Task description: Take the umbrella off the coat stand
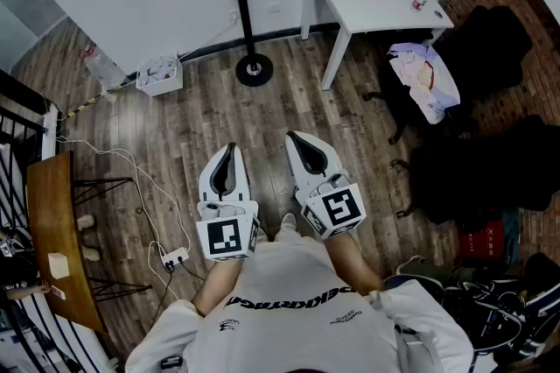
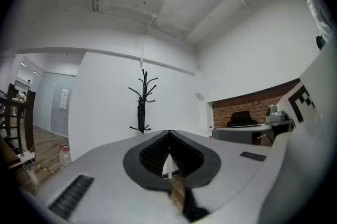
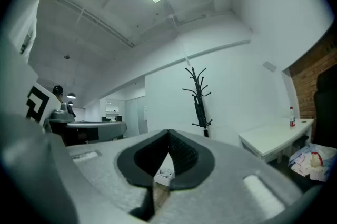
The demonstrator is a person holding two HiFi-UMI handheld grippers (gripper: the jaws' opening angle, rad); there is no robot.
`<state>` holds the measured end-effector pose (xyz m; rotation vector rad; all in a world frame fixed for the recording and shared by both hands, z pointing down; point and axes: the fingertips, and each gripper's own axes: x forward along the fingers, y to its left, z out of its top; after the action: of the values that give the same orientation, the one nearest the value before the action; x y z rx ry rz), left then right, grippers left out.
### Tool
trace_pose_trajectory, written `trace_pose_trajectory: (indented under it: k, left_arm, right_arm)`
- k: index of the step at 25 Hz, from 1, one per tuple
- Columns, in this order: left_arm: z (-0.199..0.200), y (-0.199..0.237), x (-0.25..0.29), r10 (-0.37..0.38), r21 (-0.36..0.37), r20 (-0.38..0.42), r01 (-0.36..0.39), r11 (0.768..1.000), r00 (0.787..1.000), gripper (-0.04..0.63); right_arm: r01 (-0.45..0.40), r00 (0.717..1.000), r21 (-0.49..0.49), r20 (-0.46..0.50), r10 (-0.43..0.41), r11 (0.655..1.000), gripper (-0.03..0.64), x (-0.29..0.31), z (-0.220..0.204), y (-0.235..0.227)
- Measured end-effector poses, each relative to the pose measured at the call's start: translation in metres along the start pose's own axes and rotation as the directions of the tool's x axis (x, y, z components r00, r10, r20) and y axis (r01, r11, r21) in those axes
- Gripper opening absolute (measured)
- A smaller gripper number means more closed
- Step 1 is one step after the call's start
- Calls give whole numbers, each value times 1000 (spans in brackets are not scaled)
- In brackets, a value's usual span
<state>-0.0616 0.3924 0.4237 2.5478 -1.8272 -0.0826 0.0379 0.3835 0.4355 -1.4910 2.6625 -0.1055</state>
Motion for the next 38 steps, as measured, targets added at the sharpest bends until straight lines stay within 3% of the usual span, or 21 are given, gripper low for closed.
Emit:
trace_pose_trajectory:
  k: [9,22,28,38]
  left_arm:
    - [-2,-26,18,10,6,-13,-10,1000,1000,-2]
    - [-11,-10,59,50,-2,-20,-50,999,999,-3]
    - [-22,13,97,50,-9,5,-50,999,999,-2]
    - [-24,93,210,47,-26,22,-47,999,999,-2]
  right_arm:
    - [-18,1000,51,8,18,999,-2,-2,2,-35]
    - [-36,999,49,8,35,998,-2,39,-1,-63]
    - [-63,998,33,10,63,997,-2,88,-9,-76]
    - [-90,996,14,7,90,996,-2,226,-5,-109]
